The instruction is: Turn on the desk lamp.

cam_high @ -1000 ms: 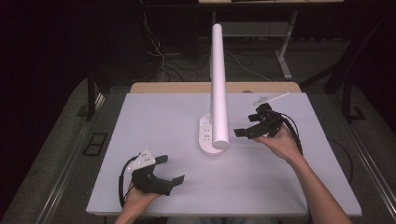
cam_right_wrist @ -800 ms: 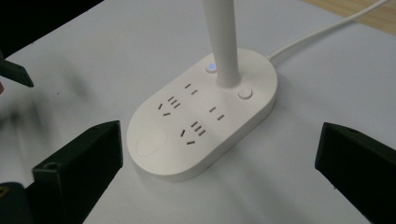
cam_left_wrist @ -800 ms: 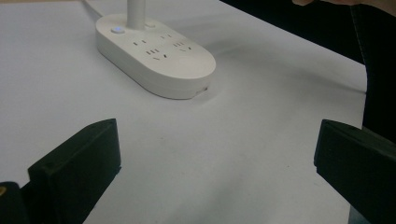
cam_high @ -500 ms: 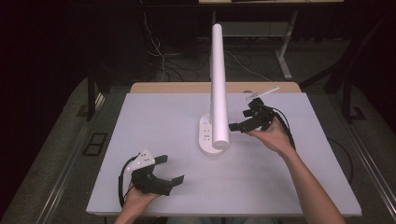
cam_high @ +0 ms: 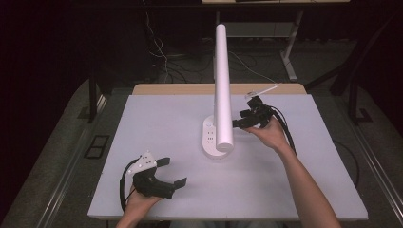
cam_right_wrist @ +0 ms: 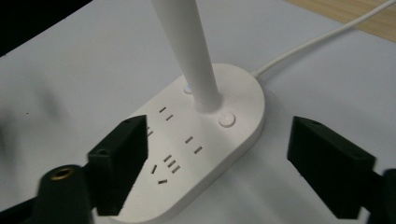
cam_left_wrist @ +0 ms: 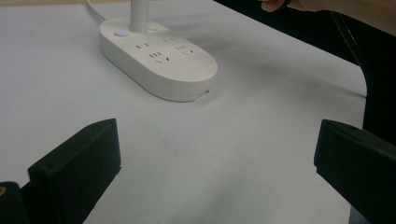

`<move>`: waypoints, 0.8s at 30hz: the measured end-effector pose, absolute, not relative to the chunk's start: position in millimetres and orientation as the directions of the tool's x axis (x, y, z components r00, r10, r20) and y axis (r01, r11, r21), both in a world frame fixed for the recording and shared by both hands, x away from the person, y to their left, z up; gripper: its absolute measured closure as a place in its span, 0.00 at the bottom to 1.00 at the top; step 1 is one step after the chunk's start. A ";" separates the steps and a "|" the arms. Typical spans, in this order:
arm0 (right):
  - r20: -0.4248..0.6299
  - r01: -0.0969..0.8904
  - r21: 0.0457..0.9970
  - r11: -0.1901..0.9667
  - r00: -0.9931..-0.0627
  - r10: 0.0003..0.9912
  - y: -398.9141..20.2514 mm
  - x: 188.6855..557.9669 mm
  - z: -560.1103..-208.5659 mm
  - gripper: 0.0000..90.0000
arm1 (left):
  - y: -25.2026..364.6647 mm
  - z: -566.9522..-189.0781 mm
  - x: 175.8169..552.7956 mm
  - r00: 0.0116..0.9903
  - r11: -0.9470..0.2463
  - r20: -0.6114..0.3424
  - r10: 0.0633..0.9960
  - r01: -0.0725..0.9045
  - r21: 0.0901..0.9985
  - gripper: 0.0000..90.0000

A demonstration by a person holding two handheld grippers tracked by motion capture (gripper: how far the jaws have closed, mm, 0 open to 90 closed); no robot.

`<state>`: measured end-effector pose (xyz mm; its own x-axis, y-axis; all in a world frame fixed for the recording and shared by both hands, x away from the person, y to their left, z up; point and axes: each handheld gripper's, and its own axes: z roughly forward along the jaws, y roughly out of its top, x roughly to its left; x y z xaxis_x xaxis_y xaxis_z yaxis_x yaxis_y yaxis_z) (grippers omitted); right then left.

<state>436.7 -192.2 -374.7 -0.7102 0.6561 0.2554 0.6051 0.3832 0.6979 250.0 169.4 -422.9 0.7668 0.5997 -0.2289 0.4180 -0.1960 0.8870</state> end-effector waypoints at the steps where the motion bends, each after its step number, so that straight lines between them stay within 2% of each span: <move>1: 0.256 0.607 0.697 0.382 -0.708 0.658 -191.7 438.0 -375.4 0.26 | 169.5 -422.8 250.0 0.767 -0.196 -0.229 0.599 0.418 0.887 0.00; 2: 0.257 0.611 0.695 0.378 -0.703 0.663 -190.3 440.2 -376.1 0.32 | 169.3 -422.8 249.9 0.767 -0.194 -0.230 0.599 0.418 0.888 0.00; 6: 0.254 0.608 0.700 0.374 -0.702 0.665 -189.5 444.1 -376.8 0.37 | 169.3 -422.8 250.0 0.768 -0.194 -0.230 0.598 0.418 0.888 0.00; 7: 0.262 0.610 0.702 0.369 -0.702 0.663 -188.7 446.5 -377.9 0.42 | 169.4 -422.8 250.0 0.768 -0.194 -0.230 0.598 0.418 0.888 0.00; 8: 0.262 0.610 0.702 0.369 -0.702 0.663 -188.7 446.5 -377.9 0.42 | 169.6 -422.8 250.1 0.768 -0.195 -0.227 0.599 0.415 0.888 0.00; 14: 0.276 0.619 0.696 0.364 -0.698 0.661 -182.6 455.8 -386.7 0.56 | 170.0 -422.8 250.3 0.768 -0.196 -0.227 0.599 0.416 0.888 0.00; 24: 0.294 0.630 0.691 0.356 -0.694 0.657 -176.7 462.2 -398.8 0.67 | 170.0 -423.0 250.1 0.771 -0.198 -0.230 0.594 0.417 0.887 0.00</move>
<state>462.2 -176.7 -398.8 -0.6937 0.6573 0.2943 0.6298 0.3555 0.6906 250.1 170.0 -423.0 0.7708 0.5942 -0.2300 0.4171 -0.1977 0.8871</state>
